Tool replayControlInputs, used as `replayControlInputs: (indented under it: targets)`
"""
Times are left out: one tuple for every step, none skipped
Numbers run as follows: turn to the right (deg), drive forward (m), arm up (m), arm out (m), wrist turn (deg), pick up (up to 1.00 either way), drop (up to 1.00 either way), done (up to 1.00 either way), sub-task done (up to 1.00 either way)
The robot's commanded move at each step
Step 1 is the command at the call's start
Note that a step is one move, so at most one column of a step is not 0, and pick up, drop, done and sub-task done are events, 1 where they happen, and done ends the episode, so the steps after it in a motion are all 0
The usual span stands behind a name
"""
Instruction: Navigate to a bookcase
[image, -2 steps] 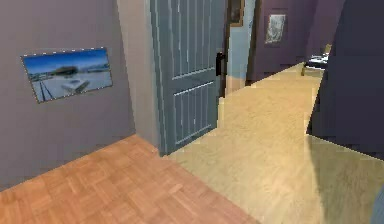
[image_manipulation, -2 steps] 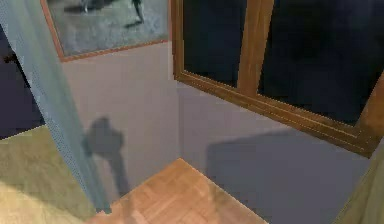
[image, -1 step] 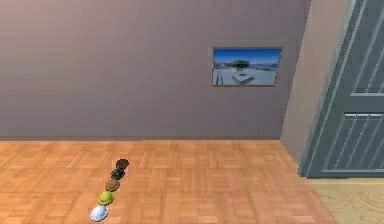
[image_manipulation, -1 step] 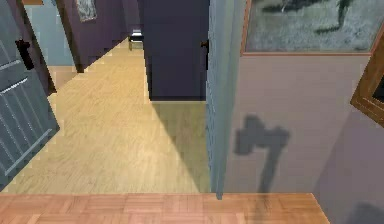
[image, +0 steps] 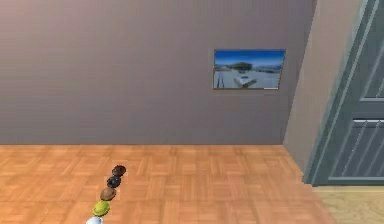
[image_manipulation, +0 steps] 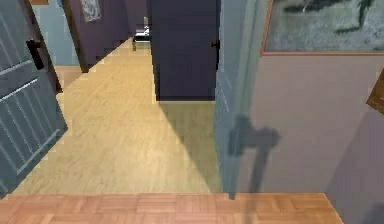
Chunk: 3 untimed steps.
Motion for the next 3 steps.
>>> replayControlInputs:
  targets:
    - [45.0,0.0,0.0,0.0,0.0,0.0,0.0,0.0,0.0]
    - [24.0,0.0,0.0,0.0,0.0,0.0,0.0,0.0,0.0]
    - [0.0,1.0,0.0,0.0,0.0,0.0,0.0,0.0,0.0]
